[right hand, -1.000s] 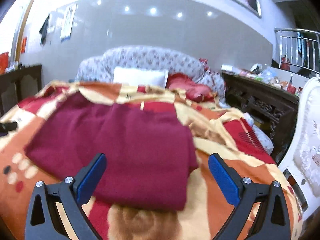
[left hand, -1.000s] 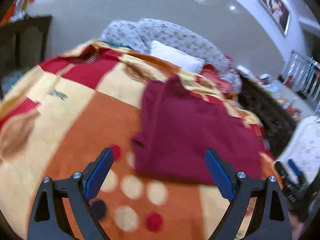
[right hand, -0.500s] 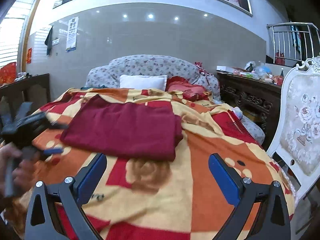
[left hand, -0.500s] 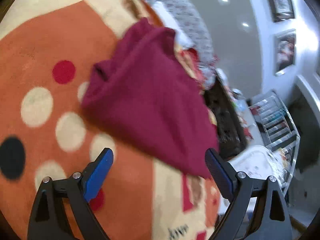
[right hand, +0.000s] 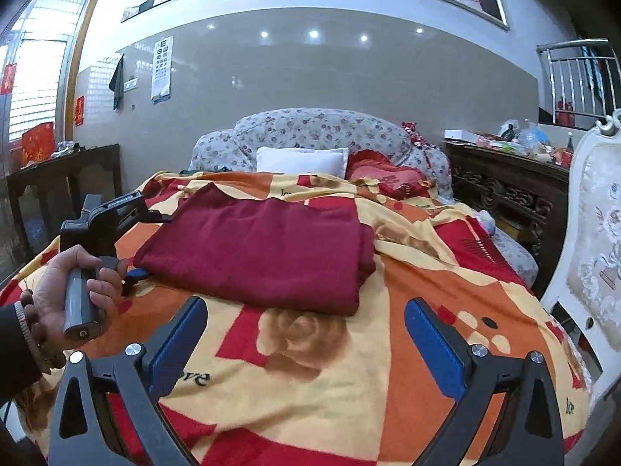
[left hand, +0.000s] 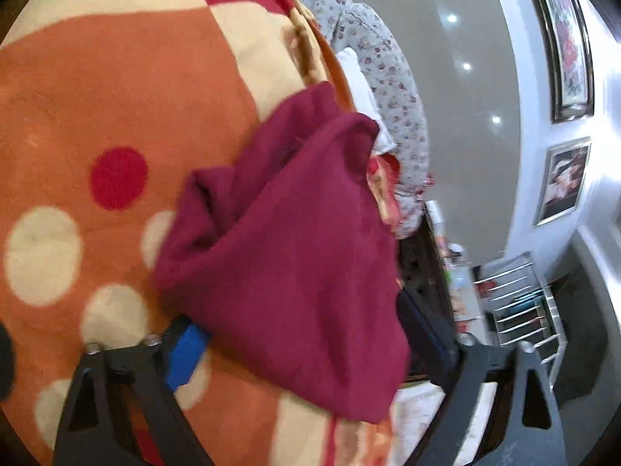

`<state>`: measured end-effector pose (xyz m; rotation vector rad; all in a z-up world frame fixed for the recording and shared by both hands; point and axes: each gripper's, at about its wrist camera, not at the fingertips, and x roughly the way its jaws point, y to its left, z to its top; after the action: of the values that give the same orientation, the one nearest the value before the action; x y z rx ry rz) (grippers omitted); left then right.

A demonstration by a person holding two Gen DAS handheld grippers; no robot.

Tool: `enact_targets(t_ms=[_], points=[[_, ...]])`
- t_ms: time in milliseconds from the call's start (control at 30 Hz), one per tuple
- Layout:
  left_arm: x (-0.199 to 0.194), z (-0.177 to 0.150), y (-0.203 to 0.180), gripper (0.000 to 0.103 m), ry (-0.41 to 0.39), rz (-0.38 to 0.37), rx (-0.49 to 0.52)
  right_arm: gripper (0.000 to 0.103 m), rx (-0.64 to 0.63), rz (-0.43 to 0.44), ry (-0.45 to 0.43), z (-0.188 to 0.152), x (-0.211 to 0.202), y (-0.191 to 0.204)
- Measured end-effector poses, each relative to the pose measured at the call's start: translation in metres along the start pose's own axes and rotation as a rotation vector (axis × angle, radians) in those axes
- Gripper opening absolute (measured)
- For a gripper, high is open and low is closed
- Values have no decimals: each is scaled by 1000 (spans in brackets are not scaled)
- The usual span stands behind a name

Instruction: Fold small clothes

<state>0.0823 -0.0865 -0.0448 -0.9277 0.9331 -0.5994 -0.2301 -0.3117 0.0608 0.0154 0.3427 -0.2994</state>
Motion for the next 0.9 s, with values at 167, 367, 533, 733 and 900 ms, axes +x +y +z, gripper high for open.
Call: enact_targets(t_ms=[167, 367, 533, 733, 900], points=[[3, -14, -3, 29, -60, 220, 185, 103, 21, 77, 35, 47, 21, -1], [-11, -34, -29, 7, -224, 316, 360, 103, 25, 347, 306, 142, 119, 40], [-23, -58, -62, 7, -341, 316, 568, 103, -4, 455, 454, 181, 229, 118], [-20, -62, -68, 7, -342, 305, 609, 103, -96, 422, 675, 191, 345, 185], [-15, -76, -85, 7, -354, 277, 710, 103, -115, 375, 874, 185, 386, 205]])
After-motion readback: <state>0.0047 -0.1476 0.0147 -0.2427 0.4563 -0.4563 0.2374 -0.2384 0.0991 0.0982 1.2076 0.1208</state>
